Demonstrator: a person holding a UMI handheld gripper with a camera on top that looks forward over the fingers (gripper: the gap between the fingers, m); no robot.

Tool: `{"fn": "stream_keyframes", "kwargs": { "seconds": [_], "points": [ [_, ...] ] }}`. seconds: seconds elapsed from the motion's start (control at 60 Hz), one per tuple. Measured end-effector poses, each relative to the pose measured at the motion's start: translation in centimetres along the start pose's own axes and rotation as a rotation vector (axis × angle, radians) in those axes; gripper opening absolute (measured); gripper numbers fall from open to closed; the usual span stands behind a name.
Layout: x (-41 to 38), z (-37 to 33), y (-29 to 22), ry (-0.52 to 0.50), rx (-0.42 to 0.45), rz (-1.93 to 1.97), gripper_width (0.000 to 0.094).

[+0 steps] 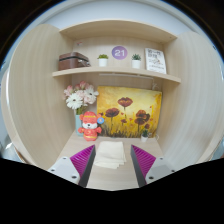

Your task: Fold towel

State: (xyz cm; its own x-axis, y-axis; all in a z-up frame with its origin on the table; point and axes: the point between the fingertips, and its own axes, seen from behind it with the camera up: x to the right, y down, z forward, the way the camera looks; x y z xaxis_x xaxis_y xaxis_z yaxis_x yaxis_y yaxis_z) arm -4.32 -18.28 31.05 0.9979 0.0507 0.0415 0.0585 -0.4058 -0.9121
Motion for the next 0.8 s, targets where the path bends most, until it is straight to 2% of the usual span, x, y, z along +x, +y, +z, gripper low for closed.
{"fn": "stream_keyframes", "kwargs": {
  "seconds": [0.333,0.8],
  "points": [
    [0.1,-4.9,2.9,0.013,-0.026,-0.022,0.0695],
    [0.3,-6.7,4.7,0.015,-0.047,-0.015,0.0696]
  ]
}}
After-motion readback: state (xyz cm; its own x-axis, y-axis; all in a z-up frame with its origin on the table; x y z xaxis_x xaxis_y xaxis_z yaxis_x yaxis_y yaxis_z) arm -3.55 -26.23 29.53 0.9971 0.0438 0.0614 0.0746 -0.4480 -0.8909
